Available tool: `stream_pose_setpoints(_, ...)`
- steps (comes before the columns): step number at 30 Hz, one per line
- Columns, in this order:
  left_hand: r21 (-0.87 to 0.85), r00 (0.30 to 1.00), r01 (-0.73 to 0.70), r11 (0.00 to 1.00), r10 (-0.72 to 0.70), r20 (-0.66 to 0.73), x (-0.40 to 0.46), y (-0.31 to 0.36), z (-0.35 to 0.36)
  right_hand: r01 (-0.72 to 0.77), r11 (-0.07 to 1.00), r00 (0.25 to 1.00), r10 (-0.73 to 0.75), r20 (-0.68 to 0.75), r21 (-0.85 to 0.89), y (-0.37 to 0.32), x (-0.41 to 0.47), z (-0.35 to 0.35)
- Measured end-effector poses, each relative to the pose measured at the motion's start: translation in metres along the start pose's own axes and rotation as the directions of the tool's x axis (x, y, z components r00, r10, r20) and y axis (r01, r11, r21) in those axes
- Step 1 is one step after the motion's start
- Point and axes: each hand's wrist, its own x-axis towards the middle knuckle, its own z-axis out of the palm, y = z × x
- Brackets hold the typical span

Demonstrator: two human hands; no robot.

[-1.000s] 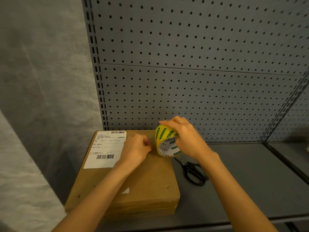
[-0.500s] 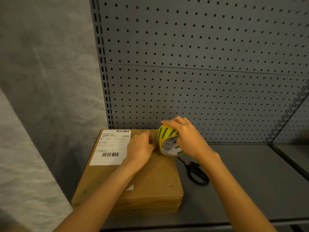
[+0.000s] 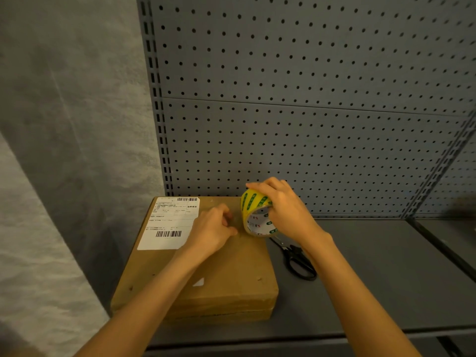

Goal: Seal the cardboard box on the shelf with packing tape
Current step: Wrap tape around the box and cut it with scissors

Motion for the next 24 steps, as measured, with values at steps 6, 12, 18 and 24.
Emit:
stream_pose_setpoints(6,0.202,0.988,0.028,0.979,0.003,-0.153,0.011,0.008,0.002,0.009,1.000,1.000,-0.009,-0.013,-0.007,-0.003,-0.002,0.000)
stream_pose_setpoints(12,0.207,0.980,-0.058,0.977,0.095,-0.176,0.001,0.011,0.006,0.007,1.000,1.000,-0.007,-0.014,0.013,-0.002,-0.003,-0.001)
stream_pose_setpoints(18,0.251,0.970,-0.238,0.938,0.220,0.098,-0.023,0.014,0.001,-0.058,0.967,0.998,0.066,-0.022,0.249,0.000,-0.011,-0.002)
stream_pose_setpoints(24,0.376,0.942,-0.275,0.885,0.168,0.292,-0.026,0.005,0.010,-0.292,0.828,0.936,0.350,-0.034,0.479,0.009,-0.019,0.011)
